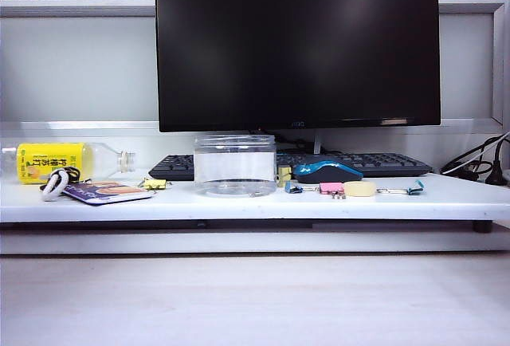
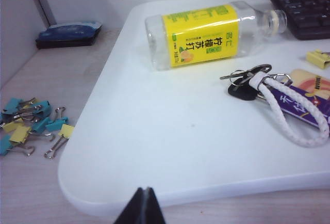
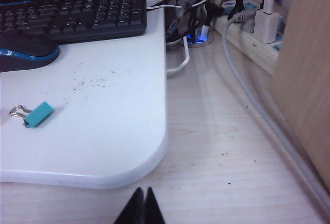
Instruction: Pick up the clips with the largest number of clips of the same color on the table and place them in a round transparent plastic box.
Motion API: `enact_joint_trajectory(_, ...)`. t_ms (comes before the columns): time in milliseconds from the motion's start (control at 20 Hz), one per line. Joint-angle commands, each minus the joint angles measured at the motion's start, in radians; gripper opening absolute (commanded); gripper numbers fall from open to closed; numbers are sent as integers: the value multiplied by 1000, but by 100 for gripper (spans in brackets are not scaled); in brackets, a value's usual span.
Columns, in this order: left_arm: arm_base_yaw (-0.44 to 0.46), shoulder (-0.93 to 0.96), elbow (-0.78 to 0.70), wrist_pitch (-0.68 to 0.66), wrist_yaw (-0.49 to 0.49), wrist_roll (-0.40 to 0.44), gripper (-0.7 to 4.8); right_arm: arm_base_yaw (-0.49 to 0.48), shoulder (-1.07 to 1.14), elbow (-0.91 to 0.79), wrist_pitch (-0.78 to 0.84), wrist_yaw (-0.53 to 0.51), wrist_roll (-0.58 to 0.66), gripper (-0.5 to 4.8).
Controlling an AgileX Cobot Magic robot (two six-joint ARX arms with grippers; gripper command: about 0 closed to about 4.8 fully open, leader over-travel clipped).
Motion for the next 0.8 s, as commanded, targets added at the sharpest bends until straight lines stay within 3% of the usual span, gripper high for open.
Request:
enact_joint_trajectory(50, -1, 0, -2, 11, 0, -1, -5, 1, -2, 0, 6, 0, -3, -5)
enact_joint_trajectory(549, -1, 0, -2, 11, 0, -1, -5, 1, -2, 0, 6, -2, -3, -5)
enact_joint_trajectory(698, -1, 0, -2, 11, 0, -1, -6, 2, -2, 0, 14, -56, 8, -5)
enact_joint_trajectory(798, -1, 0, -2, 11, 0, -2, -5, 2, -2, 0, 18, -124, 95, -5)
